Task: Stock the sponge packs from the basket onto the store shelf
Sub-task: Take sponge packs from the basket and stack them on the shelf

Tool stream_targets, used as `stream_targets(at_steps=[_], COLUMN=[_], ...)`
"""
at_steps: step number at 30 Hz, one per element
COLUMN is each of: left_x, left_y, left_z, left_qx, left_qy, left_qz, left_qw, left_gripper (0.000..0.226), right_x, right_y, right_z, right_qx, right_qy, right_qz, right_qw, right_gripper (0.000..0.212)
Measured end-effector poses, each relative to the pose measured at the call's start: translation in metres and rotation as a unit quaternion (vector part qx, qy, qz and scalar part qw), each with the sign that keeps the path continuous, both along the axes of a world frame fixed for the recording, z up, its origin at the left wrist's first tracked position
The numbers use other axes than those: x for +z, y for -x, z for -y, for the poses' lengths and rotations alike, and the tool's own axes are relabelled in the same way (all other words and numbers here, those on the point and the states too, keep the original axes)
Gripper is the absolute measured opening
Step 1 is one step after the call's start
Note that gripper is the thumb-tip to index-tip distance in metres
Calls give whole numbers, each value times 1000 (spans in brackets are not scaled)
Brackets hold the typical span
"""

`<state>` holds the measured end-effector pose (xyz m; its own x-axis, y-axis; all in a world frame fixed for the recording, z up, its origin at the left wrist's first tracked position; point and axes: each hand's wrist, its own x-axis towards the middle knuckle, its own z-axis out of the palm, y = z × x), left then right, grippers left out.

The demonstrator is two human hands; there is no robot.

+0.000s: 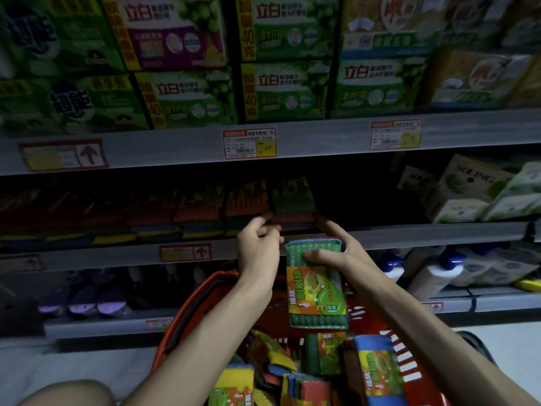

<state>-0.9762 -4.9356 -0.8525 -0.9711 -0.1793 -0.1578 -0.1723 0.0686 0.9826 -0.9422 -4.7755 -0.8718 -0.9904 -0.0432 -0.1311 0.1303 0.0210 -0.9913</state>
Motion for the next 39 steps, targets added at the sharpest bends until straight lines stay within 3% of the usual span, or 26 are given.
stream_targets(at_steps=[2,7,12,17,25,30,35,39], left_x=[0,2,5,10,17,25,35,38], left_y=[1,0,-2,-3,-6,-14,-25,-39], left_z=[1,2,-1,2,6,10,18,22], left_qx=[0,1,6,5,6,-14,-66,-115], left_qy=[0,4,0,5,-2,-7,0,16], left_qz=[3,4,13,16,24,29,28,24], left_qw=[1000,1000,1000,1000,1000,999,997,993], left_gripper=[37,39,39,37,33,19,18,16], right_x=[-1,0,5,7,10,18,28,37], right_y=[1,3,2,2,3,-3,-15,-32], right_z=[0,5,6,5,7,1,-15,-30], right_qx=[8,0,-1,-12,-18,-18,-19,-11], right_qy=[-6,-27,-29,-33,-26,-20,-52,-34], right_qz=[5,14,11,21,47,32,-1,-15], right_qw=[1000,1000,1000,999,998,999,998,999], right_gripper=[119,124,91,116,99,94,110,102])
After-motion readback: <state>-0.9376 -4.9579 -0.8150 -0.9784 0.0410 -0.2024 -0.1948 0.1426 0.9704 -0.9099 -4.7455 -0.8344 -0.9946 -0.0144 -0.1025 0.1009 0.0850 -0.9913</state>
